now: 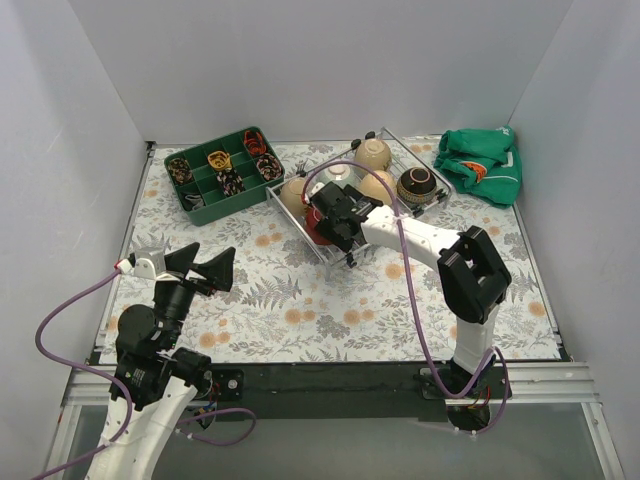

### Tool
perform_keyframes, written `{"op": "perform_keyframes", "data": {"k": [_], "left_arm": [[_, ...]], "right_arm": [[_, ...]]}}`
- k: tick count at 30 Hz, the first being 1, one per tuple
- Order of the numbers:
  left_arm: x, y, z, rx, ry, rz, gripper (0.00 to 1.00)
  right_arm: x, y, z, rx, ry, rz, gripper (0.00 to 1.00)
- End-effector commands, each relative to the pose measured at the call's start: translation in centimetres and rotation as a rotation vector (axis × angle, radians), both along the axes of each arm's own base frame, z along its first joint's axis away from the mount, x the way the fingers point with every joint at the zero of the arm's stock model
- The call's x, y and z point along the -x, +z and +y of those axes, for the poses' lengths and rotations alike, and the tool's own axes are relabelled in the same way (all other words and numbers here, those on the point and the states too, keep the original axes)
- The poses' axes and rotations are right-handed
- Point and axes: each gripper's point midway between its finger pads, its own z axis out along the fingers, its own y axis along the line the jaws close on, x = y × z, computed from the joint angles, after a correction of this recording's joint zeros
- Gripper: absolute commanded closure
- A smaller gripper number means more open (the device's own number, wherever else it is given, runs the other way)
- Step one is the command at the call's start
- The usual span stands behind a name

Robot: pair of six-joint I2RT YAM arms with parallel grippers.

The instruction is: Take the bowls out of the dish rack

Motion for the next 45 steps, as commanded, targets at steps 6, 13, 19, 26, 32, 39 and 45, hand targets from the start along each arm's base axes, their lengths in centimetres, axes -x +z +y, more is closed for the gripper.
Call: {"op": "perform_keyframes", "data": {"k": [6,13,19,26,32,39,45], "left_arm": [[-0.1,-0.5,0.1,-0.004,0.008,0.016,0.02],[-0.1,-0.6,0.0,-0.007,0.005,0.019,0.02],[-0.1,-0.7,-0.1,-0.010,0.001,0.024,0.02],[-0.2,-0.8,-0.1,-0.011,0.001,0.029,0.02],[-0.2,-0.8,-0.1,-0.012,0.001,0.031,0.02],[-0.3,-0.9,-0.2,-0.016,-0.002,0.037,0.02],[-0.3,-0.9,-0.2,-0.016,-0.002,0.037,0.02]], "right_arm": [[-0.9,-1.0,0.3,0.063,0.057,-0.039,0.01],[-1.1,-3.2,0.1,0.103,0.085,-0.052,0.01],[-1.6,-4.5,-0.5,0.148,0.100,-0.086,0.01],[-1.6,-4.9,-1.6,0.205,0.076,-0.118,0.01],[-1.5,-2.4,-1.3,0.145,0.065,-0.144,0.02],[-1.3,1.0,0.1,0.035,0.086,-0.153,0.02],[-1.4,1.1,0.1,0.046,0.090,-0.153,0.01]]}}
